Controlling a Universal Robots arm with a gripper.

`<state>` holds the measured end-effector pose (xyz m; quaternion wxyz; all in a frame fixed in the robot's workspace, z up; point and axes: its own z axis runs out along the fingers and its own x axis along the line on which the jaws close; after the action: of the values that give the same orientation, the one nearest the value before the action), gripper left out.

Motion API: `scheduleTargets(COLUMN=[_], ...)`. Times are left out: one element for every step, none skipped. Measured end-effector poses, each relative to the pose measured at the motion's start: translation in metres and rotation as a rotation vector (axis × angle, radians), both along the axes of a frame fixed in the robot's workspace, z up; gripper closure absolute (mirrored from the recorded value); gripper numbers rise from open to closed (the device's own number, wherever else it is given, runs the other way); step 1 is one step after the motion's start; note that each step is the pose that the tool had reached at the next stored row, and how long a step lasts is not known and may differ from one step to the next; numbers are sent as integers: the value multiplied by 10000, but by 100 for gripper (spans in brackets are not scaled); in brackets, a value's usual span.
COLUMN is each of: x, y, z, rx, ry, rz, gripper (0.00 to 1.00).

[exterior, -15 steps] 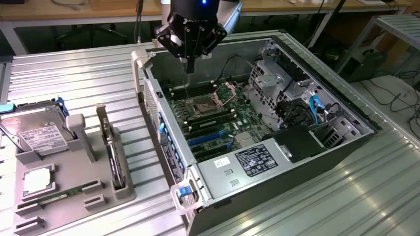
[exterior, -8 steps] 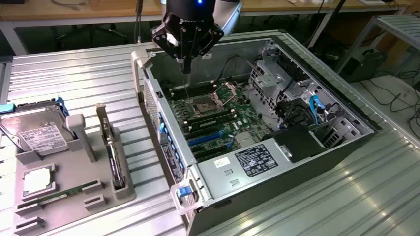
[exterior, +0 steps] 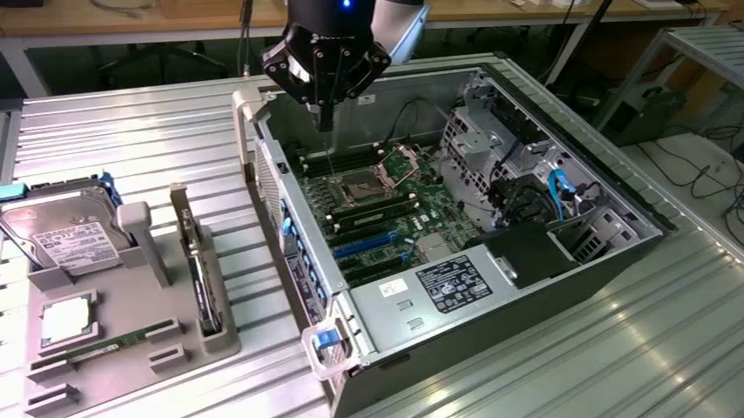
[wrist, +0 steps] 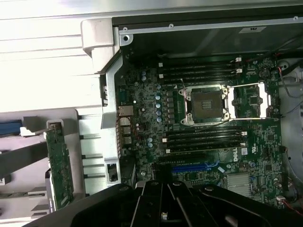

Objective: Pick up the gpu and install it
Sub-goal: 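Reach for the gpu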

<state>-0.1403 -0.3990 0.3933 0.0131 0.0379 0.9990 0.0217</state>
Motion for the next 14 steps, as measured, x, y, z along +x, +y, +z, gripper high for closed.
scheduleTargets(x=[-8,-25,-52,-64,-78,-89,-99,-105,-113,-119,-128,-136,-147,-155], y=[0,0,0,0,0,0,0,0,0,0,0,0,0,0], z=[0,0,0,0,0,0,0,0,0,0,0,0,0,0], rx=[0,0,0,0,0,0,0,0,0,0,0,0,0,0], ry=[0,0,0,0,0,0,0,1,0,0,1,0,0,0], rz=[0,0,0,0,0,0,0,0,-1,-1,0,0,-1,0], gripper=[89,89,89,89,89,89,89,89,89,89,89,89,89,89])
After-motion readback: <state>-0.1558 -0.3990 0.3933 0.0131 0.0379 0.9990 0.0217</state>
